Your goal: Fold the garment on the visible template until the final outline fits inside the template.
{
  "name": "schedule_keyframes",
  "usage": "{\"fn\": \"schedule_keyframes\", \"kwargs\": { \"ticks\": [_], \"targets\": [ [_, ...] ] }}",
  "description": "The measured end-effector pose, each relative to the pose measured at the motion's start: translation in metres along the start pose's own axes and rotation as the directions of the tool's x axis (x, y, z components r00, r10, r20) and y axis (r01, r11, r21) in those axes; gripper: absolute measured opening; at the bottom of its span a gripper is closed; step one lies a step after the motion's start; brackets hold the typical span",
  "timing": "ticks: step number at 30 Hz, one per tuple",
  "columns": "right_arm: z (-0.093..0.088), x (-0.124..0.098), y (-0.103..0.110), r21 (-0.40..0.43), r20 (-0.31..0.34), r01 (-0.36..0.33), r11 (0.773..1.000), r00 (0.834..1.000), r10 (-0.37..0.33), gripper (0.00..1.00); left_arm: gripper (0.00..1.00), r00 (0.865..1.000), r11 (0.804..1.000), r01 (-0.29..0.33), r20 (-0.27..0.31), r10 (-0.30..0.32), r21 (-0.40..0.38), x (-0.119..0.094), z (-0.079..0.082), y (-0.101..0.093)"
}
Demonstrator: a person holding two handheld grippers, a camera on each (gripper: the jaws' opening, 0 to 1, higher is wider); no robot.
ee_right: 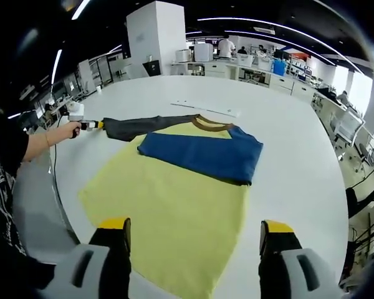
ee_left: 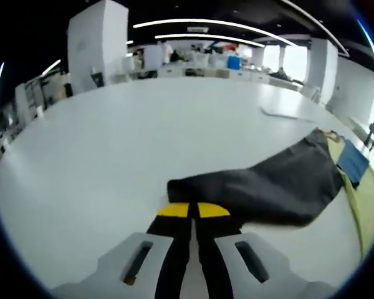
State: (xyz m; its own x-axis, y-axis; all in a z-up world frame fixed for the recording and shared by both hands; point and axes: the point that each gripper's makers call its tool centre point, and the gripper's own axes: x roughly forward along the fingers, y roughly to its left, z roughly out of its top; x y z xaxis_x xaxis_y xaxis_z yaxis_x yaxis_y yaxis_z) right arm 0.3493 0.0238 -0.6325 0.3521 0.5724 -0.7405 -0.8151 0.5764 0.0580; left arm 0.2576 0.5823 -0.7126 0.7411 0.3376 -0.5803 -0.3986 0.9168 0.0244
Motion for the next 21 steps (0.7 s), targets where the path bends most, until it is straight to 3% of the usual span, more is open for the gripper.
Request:
{"fn": "schedule_keyframes", "kwargs": {
  "ticks": [5, 21],
  "targets": [
    [0.002, 0.000, 0.001, 0.002, 0.009, -0.001, 1.000, 1.000, 0.001, 0.84, 0.00, 1.000, 1.000, -0.008, -0.015, 0.008, 0.013, -0.005, -0.002, 0.001],
    [0.012, -0.001, 0.012, -0.007, 0.044, -0.029, 1.000, 0.999, 0.029, 0.83, 0.00, 0.999, 0.999, 0.030, 0.011, -0.030, 0.031, -0.051, 0.015, 0.013]
  ]
}}
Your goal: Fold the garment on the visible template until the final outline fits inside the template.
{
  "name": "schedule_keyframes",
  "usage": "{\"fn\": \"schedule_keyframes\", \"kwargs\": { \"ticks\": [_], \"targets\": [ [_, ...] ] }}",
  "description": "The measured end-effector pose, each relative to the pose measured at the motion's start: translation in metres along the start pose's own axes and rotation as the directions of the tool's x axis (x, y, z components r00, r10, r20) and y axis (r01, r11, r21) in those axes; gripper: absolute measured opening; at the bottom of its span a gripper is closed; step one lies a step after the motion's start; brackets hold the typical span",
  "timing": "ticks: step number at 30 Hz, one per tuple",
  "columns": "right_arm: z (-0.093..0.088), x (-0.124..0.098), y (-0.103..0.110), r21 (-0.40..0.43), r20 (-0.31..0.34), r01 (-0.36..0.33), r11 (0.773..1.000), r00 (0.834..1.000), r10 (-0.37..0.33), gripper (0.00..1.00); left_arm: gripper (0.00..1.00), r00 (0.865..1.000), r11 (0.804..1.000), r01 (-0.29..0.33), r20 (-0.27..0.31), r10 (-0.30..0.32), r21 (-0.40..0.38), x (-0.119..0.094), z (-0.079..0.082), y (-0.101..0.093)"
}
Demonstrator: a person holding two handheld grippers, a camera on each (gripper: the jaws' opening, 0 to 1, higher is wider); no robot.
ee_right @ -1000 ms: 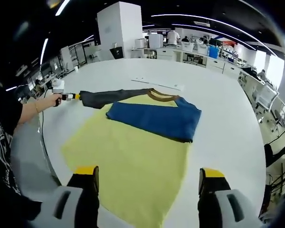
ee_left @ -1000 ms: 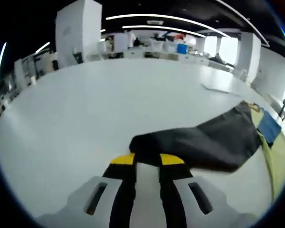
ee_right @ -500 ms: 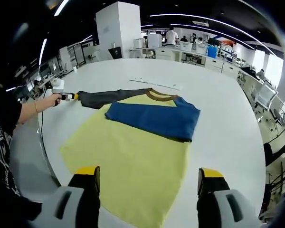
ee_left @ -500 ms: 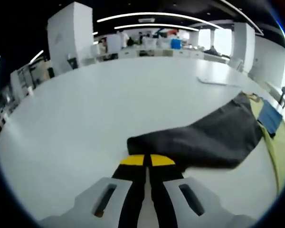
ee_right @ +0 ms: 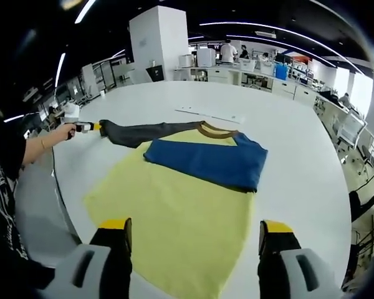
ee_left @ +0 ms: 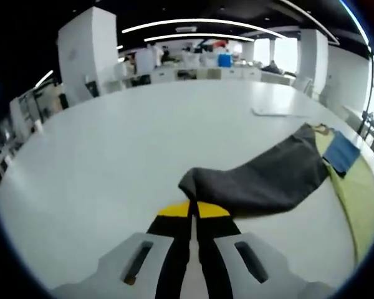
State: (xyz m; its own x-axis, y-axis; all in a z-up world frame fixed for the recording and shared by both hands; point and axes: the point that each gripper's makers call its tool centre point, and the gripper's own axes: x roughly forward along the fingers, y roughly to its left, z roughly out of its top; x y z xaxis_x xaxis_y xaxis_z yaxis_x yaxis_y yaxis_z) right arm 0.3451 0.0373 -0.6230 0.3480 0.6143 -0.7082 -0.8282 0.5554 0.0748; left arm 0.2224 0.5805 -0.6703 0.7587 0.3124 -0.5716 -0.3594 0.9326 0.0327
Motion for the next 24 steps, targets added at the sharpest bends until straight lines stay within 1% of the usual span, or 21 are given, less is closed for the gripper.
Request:
{"fn": "schedule_keyframes", "kwargs": {
  "ticks": [2, 5, 8, 9, 11, 15, 18, 22, 23, 24],
  "targets": [
    [0.001, 0.000, 0.001, 0.000, 0.003, -0.002, 1.000, 1.000, 0.002, 0.83, 0.00, 1.000, 1.000, 0.003, -0.006, -0.003, -0.014, -0.004, 0.000, 0.002],
    [0.001, 0.000, 0.003, 0.001, 0.005, -0.010, 1.000, 1.000, 0.010, 0.82, 0.00, 1.000, 1.000, 0.009, -0.020, -0.009, -0.018, -0.009, -0.001, 0.003],
    [0.000, -0.001, 0.004, 0.002, 0.007, -0.011, 1.000, 1.000, 0.011, 0.82, 0.00, 1.000, 1.000, 0.018, -0.022, -0.018, -0.019, -0.010, 0.000, 0.005],
    [-0.001, -0.001, 0.004, 0.003, 0.006, -0.010, 1.000, 1.000, 0.010, 0.82, 0.00, 0.999, 1.000, 0.019, -0.028, -0.020, -0.017, -0.009, -0.001, 0.006],
    [-0.002, -0.002, 0.003, 0.007, 0.005, -0.006, 1.000, 1.000, 0.006, 0.82, 0.00, 0.998, 1.000, 0.017, -0.059, -0.017, -0.001, -0.005, -0.005, 0.008],
    [-0.006, -0.003, 0.001, 0.015, -0.001, -0.003, 1.000, 1.000, 0.003, 0.82, 0.00, 0.996, 1.000, 0.027, -0.085, -0.026, 0.006, 0.004, -0.010, 0.005],
    [-0.008, -0.005, -0.001, 0.024, -0.003, 0.006, 1.000, 1.000, -0.006, 0.82, 0.00, 0.993, 1.000, 0.011, -0.115, -0.009, 0.009, 0.011, -0.016, 0.008],
    [-0.007, -0.006, -0.002, 0.030, 0.000, 0.012, 0.999, 1.000, -0.012, 0.82, 0.00, 0.991, 1.000, 0.007, -0.134, -0.004, 0.023, 0.016, -0.022, 0.008],
    [-0.007, -0.007, -0.003, 0.032, 0.002, 0.013, 0.999, 1.000, -0.013, 0.82, 0.00, 0.988, 0.999, -0.005, -0.151, 0.011, 0.036, 0.016, -0.025, 0.010],
    [-0.007, -0.007, -0.003, 0.034, 0.006, 0.013, 0.999, 1.000, -0.013, 0.82, 0.00, 0.988, 0.999, -0.008, -0.156, 0.015, 0.044, 0.017, -0.027, 0.010]
  ]
}}
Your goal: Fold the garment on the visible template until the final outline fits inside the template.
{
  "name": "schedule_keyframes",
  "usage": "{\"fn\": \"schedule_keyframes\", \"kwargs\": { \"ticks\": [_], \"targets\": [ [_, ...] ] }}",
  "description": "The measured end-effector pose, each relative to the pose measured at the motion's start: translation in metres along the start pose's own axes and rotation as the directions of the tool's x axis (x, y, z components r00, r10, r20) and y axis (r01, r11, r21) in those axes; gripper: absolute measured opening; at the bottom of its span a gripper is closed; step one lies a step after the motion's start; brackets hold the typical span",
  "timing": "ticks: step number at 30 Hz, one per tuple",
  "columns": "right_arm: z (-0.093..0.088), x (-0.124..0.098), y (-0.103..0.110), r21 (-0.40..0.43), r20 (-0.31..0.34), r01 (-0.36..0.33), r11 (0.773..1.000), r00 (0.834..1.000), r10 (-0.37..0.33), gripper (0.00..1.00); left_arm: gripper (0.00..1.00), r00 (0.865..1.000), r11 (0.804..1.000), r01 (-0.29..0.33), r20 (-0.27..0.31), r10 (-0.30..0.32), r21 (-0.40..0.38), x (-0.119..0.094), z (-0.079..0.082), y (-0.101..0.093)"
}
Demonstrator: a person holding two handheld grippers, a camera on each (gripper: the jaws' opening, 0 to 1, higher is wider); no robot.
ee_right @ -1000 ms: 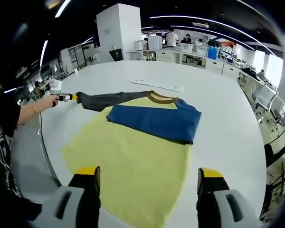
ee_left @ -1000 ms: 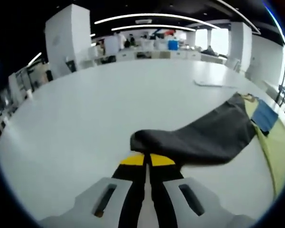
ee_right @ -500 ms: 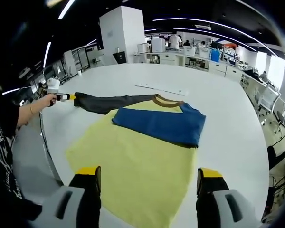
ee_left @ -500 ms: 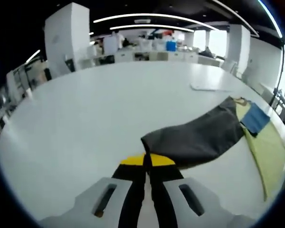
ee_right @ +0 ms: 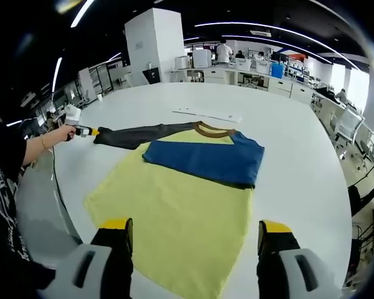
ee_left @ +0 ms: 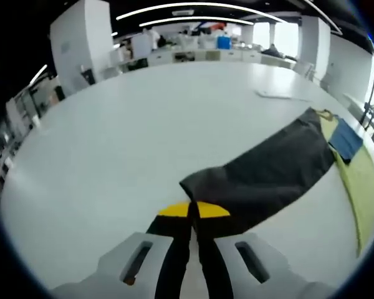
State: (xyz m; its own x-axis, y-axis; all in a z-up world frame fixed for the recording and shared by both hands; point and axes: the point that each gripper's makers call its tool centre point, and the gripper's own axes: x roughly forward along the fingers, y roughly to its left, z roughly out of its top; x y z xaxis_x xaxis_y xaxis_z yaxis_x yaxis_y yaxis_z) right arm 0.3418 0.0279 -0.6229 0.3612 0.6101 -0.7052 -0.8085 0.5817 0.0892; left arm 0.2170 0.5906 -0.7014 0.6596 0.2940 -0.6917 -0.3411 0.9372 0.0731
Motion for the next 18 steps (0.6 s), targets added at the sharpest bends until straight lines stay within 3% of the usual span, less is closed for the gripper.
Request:
{"fn": "schedule_keyframes", "kwargs": {
  "ticks": [11, 18],
  "targets": [
    [0.007, -0.002, 0.002, 0.011, 0.027, -0.003, 1.000, 1.000, 0.002, 0.89, 0.08, 1.000, 1.000, -0.009, -0.014, 0.009, -0.003, -0.004, -0.010, 0.001],
    [0.008, -0.005, 0.003, 0.006, 0.033, -0.001, 1.000, 0.999, 0.001, 0.91, 0.16, 1.000, 1.000, -0.009, 0.006, 0.009, -0.026, -0.011, -0.009, 0.001]
  ]
}}
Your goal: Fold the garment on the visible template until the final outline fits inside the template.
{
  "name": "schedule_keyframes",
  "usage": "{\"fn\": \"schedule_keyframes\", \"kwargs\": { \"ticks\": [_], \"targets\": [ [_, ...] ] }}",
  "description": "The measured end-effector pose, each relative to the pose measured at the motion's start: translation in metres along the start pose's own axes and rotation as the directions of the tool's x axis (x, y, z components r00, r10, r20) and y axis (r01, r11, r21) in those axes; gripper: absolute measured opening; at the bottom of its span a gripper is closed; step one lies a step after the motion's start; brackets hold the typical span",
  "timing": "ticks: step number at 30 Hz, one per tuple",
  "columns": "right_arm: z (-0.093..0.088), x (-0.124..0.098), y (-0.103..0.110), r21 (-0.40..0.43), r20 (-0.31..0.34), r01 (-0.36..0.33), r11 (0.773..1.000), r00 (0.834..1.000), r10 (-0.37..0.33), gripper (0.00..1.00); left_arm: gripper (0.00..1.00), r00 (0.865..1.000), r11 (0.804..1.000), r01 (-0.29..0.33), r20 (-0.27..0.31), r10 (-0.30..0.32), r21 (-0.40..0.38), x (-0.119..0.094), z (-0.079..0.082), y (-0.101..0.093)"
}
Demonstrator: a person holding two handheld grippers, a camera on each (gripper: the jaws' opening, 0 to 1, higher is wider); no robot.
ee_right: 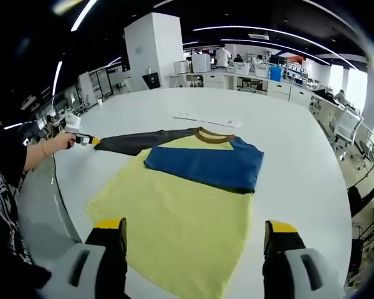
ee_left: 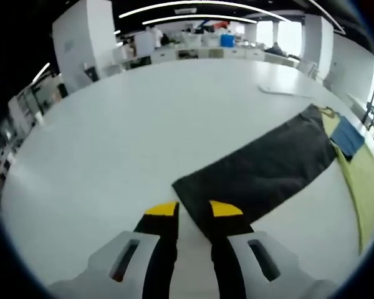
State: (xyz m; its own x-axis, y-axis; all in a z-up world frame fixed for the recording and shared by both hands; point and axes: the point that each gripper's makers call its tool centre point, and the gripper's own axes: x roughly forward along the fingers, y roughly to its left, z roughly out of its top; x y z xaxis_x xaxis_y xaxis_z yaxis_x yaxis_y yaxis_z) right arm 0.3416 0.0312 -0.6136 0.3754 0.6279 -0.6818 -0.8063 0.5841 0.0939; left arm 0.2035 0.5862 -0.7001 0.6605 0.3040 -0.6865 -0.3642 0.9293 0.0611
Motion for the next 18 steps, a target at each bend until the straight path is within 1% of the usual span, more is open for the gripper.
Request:
{"fn": "schedule_keyframes", "kwargs": {
  "ticks": [4, 9, 18],
  "targets": [
    [0.001, -0.002, 0.000, 0.002, 0.009, -0.001, 1.000, 1.000, 0.001, 0.92, 0.17, 1.000, 1.000, 0.004, -0.001, -0.004, -0.008, -0.004, 0.000, -0.002],
    [0.003, -0.003, 0.002, 0.004, 0.020, -0.002, 1.000, 1.000, 0.002, 0.92, 0.20, 1.000, 1.000, 0.013, 0.018, -0.012, -0.027, -0.008, 0.001, -0.007],
    [0.005, -0.007, 0.004, 0.010, 0.044, -0.010, 1.000, 0.999, 0.009, 0.93, 0.22, 1.000, 0.998, 0.006, -0.003, -0.006, -0.056, -0.009, -0.010, -0.011]
  ]
}}
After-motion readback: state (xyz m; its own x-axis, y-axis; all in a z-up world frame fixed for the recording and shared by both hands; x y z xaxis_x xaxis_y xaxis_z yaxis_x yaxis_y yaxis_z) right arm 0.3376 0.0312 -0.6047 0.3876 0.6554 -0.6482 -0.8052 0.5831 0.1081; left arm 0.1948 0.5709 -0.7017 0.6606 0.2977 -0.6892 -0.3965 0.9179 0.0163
